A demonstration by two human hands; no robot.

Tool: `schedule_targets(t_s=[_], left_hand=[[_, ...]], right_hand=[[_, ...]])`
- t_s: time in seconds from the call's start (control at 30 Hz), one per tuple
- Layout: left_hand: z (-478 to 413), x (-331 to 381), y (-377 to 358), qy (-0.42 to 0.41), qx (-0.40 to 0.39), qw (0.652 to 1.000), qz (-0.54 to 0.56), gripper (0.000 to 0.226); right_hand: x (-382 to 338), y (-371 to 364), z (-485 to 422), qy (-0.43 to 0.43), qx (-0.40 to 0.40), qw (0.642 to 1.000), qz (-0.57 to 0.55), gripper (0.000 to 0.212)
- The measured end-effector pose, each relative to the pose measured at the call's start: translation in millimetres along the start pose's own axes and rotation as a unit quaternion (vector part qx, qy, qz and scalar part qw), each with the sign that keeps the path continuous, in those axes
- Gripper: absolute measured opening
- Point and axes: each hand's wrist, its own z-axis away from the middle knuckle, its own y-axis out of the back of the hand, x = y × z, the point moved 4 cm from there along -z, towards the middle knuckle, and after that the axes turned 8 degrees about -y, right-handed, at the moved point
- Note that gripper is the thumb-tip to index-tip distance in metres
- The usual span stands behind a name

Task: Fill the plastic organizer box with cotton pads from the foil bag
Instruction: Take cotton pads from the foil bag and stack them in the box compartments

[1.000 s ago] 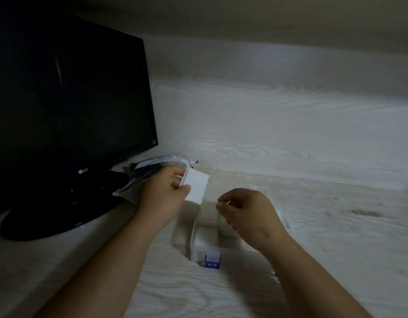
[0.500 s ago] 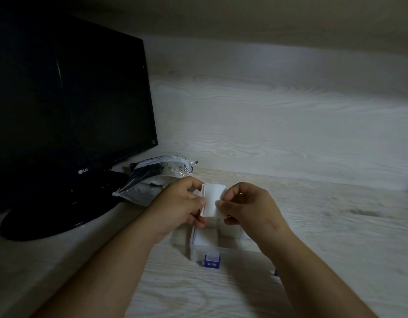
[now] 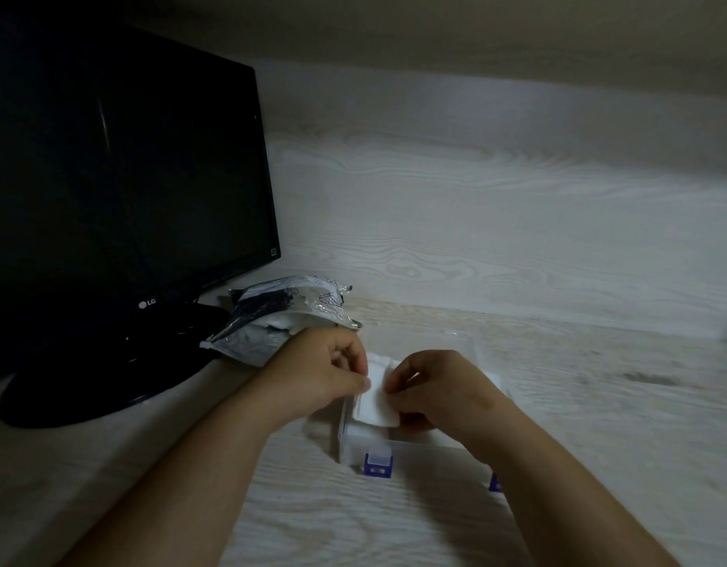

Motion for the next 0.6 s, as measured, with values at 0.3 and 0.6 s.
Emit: schedule_targets(t_s=[0.3, 0.6], left_hand=[[5.2, 5.1, -7.2, -0.001, -0.089, 0.992, -0.085, 0.018], [10.0, 1.9, -2.4, 0.018, -0.094, 0.976, -0.194, 0.012]], right_hand=[[0.7, -9.0, 2.1, 0.001, -0.044, 0.994, 0.097, 0.021], [0.0, -11.3, 0.2, 0.037, 0.007, 0.975, 0.22, 0.017]])
